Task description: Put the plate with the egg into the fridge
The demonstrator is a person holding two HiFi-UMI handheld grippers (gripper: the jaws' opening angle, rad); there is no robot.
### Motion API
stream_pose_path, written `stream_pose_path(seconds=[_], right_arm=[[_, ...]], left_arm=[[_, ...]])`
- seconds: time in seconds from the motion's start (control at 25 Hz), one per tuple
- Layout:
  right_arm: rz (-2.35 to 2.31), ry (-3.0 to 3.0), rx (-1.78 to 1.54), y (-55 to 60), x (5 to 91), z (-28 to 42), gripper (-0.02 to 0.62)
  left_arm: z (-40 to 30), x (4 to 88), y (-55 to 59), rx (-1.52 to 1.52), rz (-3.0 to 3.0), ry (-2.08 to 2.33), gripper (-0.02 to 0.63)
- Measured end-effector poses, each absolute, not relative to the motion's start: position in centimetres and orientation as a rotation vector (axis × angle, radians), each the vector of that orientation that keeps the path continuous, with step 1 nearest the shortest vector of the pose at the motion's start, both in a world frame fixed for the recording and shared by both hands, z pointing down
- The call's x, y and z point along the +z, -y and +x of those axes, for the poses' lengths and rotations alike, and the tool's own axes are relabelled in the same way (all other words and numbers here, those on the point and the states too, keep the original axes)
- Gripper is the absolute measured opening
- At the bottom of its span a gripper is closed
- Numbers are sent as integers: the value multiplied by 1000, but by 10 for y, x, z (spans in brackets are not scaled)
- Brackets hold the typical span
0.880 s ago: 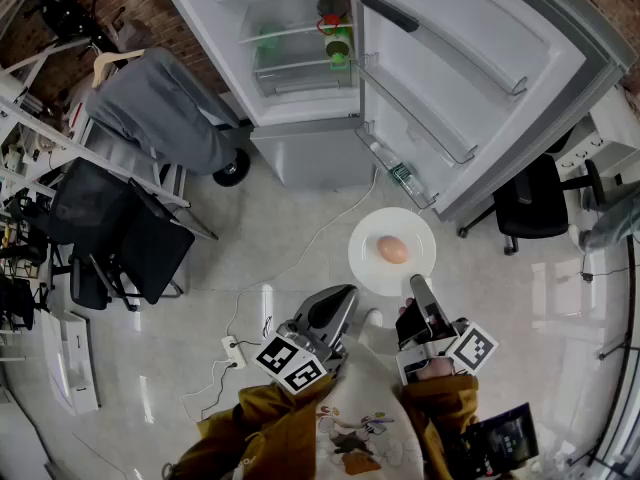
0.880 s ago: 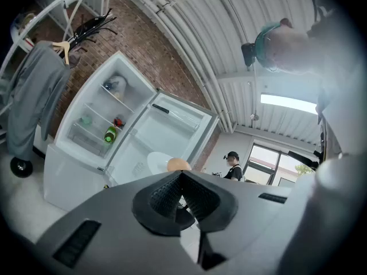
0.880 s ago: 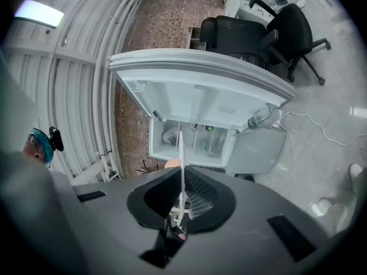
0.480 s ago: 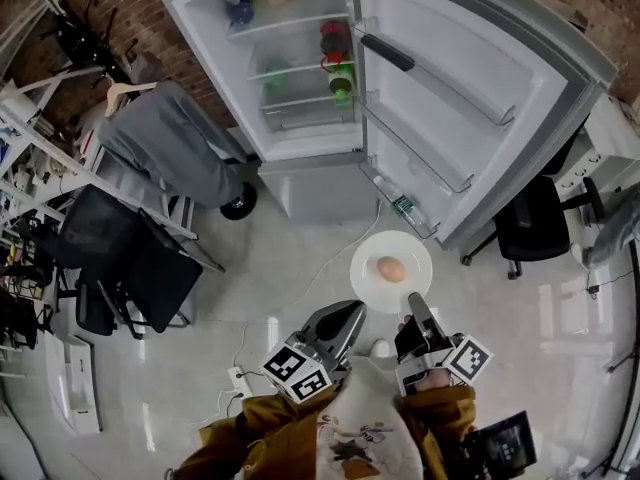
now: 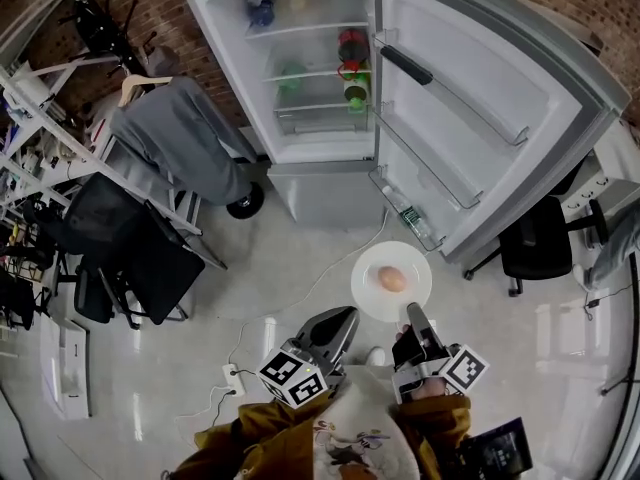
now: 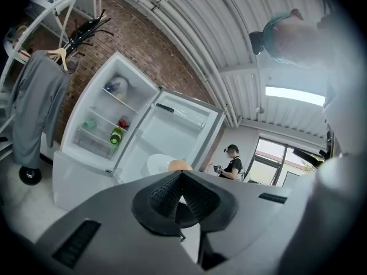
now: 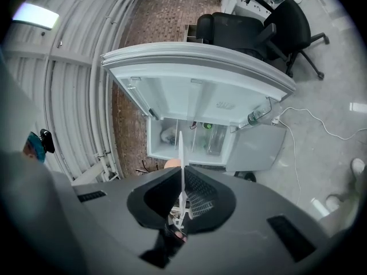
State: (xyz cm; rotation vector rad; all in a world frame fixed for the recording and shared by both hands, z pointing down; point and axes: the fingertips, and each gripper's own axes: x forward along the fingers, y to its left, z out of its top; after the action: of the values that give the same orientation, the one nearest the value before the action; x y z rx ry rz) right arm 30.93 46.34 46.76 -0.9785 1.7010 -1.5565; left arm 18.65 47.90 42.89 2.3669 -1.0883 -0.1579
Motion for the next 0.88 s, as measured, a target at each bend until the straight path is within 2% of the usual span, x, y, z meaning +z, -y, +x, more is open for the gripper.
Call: stream_pose_path(seconds=[0.4, 0.88], right_arm=[[-858, -1802, -1579, -463, 470, 323, 25], [-805, -1804, -1647, -436, 478, 307, 25]], left_arm=[[208, 445, -492, -164, 2320, 1203, 8], [186, 456, -471, -192, 2212, 1272, 8]])
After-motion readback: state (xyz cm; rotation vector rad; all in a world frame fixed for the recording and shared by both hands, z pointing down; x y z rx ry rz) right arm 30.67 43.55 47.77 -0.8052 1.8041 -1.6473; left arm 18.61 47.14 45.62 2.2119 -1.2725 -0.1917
